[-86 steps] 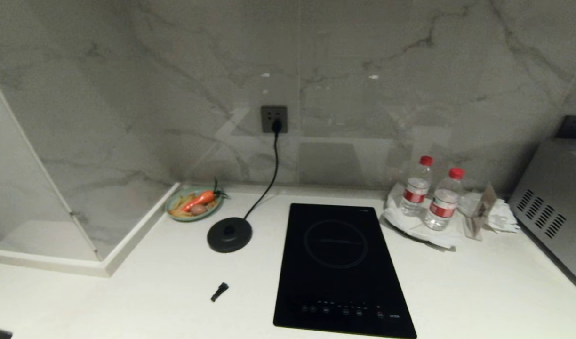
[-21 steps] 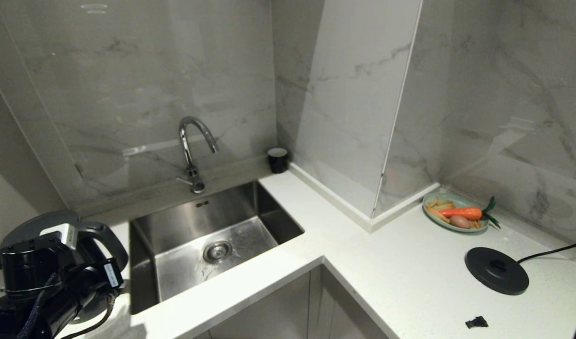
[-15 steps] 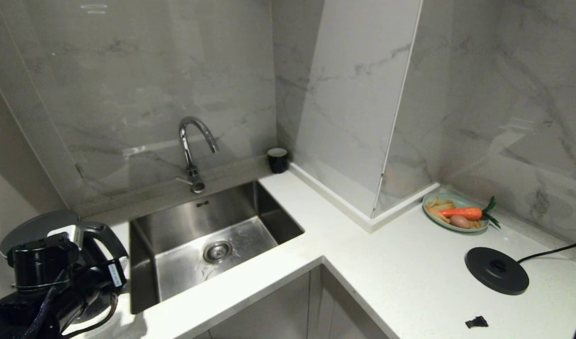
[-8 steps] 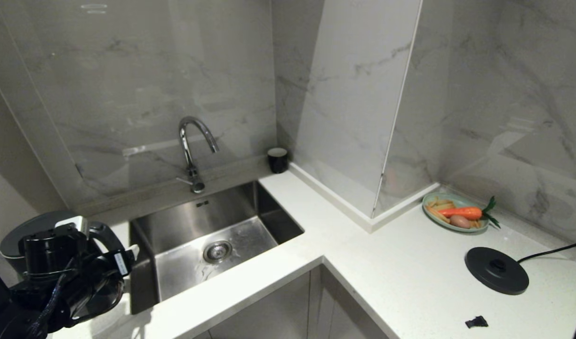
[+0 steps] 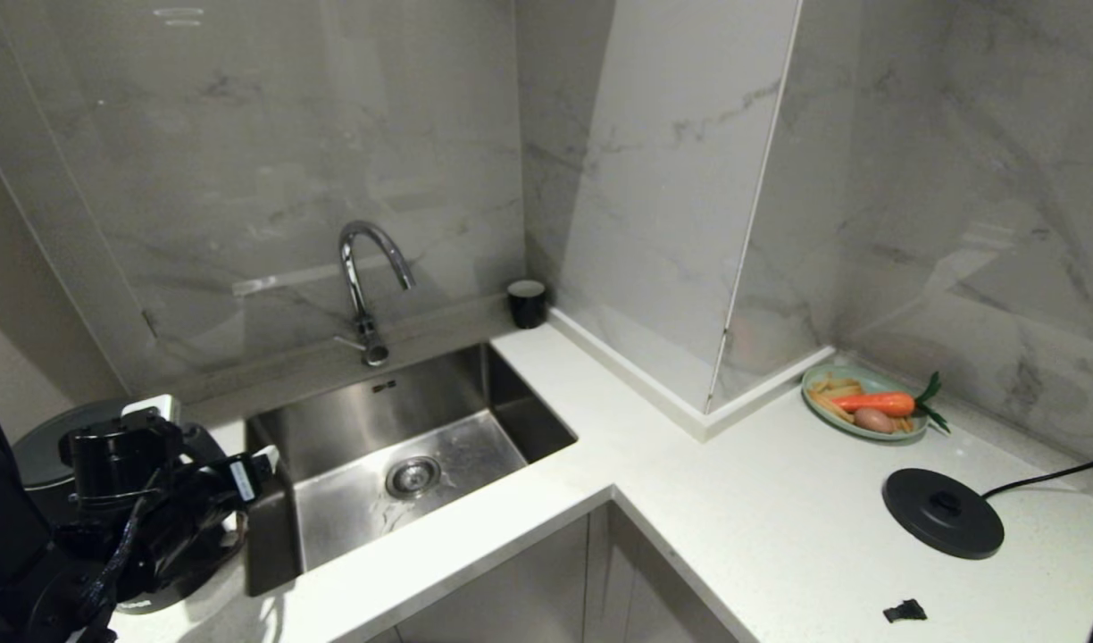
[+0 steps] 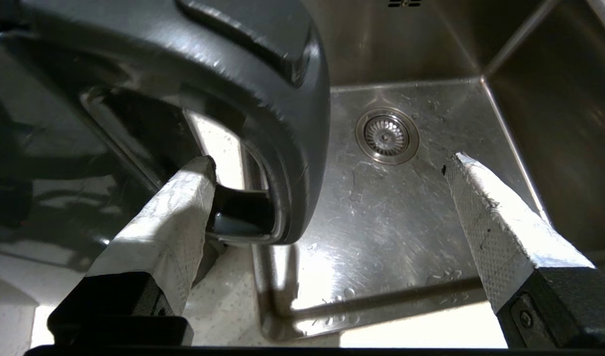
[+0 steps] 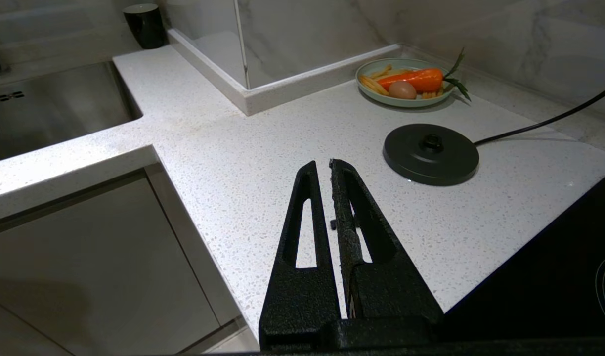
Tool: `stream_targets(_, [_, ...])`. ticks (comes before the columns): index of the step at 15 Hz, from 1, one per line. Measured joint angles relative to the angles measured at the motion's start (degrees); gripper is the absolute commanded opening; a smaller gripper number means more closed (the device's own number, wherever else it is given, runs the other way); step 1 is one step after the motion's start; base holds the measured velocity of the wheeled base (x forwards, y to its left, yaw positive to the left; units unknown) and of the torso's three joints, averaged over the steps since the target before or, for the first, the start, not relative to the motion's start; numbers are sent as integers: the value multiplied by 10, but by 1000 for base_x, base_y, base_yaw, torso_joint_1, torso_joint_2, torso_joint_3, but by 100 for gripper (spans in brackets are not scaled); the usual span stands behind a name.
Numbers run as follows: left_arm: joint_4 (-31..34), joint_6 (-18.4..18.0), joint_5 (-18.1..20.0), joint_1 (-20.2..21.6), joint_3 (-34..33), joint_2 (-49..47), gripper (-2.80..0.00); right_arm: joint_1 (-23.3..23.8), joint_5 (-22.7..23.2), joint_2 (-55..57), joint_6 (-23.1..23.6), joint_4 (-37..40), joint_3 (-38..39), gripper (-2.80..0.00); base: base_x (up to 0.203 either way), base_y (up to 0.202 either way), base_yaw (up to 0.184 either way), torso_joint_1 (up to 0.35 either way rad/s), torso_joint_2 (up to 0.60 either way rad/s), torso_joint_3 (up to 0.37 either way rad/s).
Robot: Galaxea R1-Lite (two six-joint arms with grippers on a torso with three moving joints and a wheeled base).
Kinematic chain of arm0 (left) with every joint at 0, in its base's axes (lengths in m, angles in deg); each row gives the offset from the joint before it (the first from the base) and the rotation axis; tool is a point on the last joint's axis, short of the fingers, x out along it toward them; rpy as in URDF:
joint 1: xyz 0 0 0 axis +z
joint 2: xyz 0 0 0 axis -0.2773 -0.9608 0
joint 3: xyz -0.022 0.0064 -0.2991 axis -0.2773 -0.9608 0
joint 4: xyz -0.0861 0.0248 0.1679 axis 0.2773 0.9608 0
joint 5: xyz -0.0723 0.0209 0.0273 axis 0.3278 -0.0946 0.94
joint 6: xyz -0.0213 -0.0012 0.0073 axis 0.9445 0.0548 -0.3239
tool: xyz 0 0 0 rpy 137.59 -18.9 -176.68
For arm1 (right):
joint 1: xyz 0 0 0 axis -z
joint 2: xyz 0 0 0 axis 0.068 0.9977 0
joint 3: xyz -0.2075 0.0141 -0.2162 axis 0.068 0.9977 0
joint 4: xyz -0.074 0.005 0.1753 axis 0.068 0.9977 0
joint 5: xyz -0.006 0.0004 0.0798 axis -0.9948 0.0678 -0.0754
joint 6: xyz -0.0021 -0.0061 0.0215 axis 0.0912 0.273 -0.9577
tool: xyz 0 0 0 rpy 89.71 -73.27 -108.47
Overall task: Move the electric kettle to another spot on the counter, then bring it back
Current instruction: Grab the kettle
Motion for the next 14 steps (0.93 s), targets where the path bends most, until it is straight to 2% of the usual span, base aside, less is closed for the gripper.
stream_targets(14, [1, -2, 0, 1, 72, -49, 0, 0, 0, 0, 0, 0, 0, -280, 0, 0, 0, 0, 0, 0])
